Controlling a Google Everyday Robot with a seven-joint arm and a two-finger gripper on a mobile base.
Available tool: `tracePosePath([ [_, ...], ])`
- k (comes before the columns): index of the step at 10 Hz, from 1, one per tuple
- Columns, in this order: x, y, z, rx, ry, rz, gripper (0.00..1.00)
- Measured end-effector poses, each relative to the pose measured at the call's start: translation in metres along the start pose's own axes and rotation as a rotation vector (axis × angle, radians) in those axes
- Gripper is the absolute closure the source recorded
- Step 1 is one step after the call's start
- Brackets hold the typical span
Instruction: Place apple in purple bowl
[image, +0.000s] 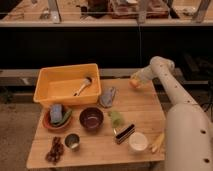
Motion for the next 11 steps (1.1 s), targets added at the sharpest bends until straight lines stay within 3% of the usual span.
tracePosePath([
  [3,-0.035,-0.013,-0.074,0.073,-0.115,-0.056,0.67],
  [5,-0.076,-0.006,-0.112,0.109,-0.253,-0.098,0.67],
  [8,-0.159,0.001,-0.143,0.143,-0.437,-0.211,0.67],
  [11,-0.235,0.007,-0.156,0.149,-0.561,-0.306,0.67],
])
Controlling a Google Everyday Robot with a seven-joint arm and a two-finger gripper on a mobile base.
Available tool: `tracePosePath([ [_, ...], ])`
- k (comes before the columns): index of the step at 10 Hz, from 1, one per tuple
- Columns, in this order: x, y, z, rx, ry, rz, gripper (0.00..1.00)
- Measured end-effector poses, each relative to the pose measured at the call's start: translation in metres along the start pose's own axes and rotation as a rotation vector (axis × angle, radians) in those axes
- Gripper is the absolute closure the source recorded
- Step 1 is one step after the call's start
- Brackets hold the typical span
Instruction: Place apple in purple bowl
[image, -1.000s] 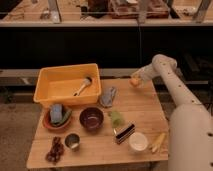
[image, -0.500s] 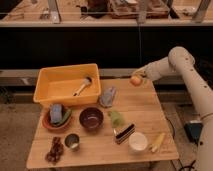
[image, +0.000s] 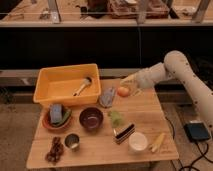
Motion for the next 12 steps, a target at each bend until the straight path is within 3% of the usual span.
tracePosePath([
  [3,-0.009,-0.001,0.003,0.002,-0.014,-0.010,0.67],
  [6,-0.010,-0.003,0.004,0.001,-0.017,-0.013,0.89],
  [9,-0.023,-0.009,0.011,0.003,-0.035,-0.059,0.91],
  [12,-0.052,-0.028,0.059,-0.009,-0.078,-0.118,0.91],
])
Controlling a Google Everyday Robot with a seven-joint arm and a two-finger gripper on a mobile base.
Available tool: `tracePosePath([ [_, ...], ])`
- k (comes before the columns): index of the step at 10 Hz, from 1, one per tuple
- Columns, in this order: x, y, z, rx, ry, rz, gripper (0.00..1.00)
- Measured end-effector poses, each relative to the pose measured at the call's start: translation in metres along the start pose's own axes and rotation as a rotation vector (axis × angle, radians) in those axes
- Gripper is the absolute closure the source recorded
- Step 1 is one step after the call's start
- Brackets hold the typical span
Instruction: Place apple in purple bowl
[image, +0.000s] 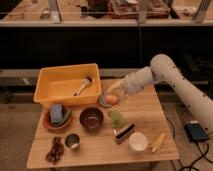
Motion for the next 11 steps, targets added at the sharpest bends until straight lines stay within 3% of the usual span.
tracePosePath([
  [2,-0.017,-0.018,0.048,-0.003,-0.041,-0.030,0.91],
  [5,-0.036,-0.015,0.094,-0.026,-0.085,-0.056,0.91],
  [7,-0.037,-0.003,0.107,-0.034,-0.108,-0.042,0.91],
  [9,-0.033,0.005,0.108,-0.023,-0.125,-0.013,0.91],
  [11,-0.030,0.008,0.109,-0.031,-0.130,0.001,0.78],
])
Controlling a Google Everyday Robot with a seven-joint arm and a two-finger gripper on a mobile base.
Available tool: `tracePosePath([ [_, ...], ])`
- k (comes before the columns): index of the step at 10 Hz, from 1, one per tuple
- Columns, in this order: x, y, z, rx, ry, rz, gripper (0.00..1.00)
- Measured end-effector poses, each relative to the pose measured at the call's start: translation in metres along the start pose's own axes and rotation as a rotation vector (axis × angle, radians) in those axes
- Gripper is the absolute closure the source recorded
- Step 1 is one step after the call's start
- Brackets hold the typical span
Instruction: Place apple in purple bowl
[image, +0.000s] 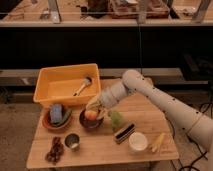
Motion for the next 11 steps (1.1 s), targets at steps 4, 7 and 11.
tracePosePath([
  [4,0.003,0.000,0.008,-0.045,0.011,0.025,0.36],
  [7,0.011,0.003,0.007,-0.061,0.055,0.077,0.20],
  [11,0.014,0.010,0.014,-0.092,0.092,0.079,0.20],
])
